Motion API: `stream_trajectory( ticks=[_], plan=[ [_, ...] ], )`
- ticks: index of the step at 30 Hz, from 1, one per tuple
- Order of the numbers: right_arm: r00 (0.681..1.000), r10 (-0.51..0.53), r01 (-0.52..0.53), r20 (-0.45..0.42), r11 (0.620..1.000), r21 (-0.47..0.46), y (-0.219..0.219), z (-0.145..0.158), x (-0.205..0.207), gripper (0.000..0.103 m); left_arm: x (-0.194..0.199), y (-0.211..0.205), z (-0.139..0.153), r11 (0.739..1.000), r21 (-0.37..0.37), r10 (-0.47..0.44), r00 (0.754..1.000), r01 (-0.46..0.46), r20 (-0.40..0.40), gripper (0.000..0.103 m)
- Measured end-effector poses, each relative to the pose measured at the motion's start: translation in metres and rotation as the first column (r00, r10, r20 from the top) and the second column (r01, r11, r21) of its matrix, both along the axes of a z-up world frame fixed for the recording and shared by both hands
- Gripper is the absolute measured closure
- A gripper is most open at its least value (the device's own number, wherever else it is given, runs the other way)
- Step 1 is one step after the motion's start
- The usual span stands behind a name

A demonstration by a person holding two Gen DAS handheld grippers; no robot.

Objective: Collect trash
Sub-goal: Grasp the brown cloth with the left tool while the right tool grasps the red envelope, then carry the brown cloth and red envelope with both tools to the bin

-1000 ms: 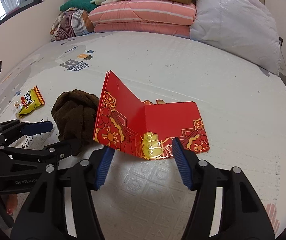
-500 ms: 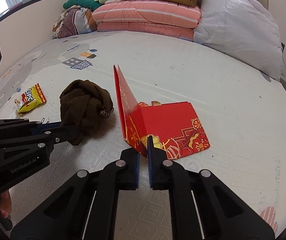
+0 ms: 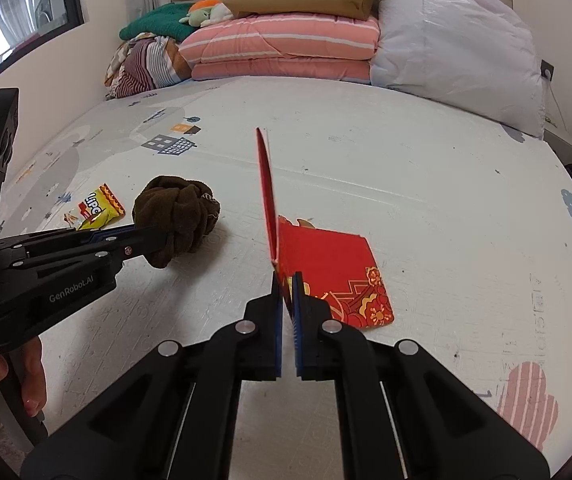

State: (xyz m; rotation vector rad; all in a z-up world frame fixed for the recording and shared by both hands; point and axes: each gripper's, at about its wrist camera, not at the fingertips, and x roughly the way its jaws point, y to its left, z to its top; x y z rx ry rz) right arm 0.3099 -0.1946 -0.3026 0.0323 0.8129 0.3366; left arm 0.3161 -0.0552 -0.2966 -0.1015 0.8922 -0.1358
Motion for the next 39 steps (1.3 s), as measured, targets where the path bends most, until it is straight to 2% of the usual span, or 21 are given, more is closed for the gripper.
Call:
stream_trajectory(
  ticks=[9, 14, 24, 28, 34, 39],
  plan=[
    [1.000, -0.024, 0.023, 0.005, 0.998, 0.059, -0.010, 0.039, -0.055, 0.102, -0.051, -0.015, 0.042, 0.998, 0.025, -0.065, 0.997, 0.063, 0.050, 0.095],
    [0.999, -0.028, 0.027, 0.018, 0.996, 0.085, -0.015, 0.063, -0.096, 0.102, -0.096, -0.023, 0.068, 0.996, -0.002, -0.093, 0.992, 0.094, 0.085, 0.095],
    [0.995, -0.090, 0.085, 0.034, 0.989, 0.120, -0.046, 0.101, -0.194, 0.102, -0.192, -0.047, 0.079, 0.988, 0.018, -0.152, 0.987, 0.152, 0.047, 0.095],
    [0.991, -0.130, 0.123, 0.039, 0.982, 0.145, -0.067, 0.110, -0.232, 0.102, -0.220, -0.061, 0.090, 0.985, 0.028, -0.173, 0.983, 0.172, 0.061, 0.095],
    [0.979, -0.192, 0.178, 0.071, 0.969, 0.169, -0.100, 0.126, -0.285, 0.102, -0.257, -0.092, 0.115, 0.972, 0.044, -0.235, 0.967, 0.232, 0.096, 0.095],
    [0.961, -0.257, 0.236, 0.100, 0.954, 0.186, -0.134, 0.137, -0.322, 0.102, -0.281, -0.131, 0.129, 0.949, 0.074, -0.314, 0.942, 0.307, 0.122, 0.095]
  ],
)
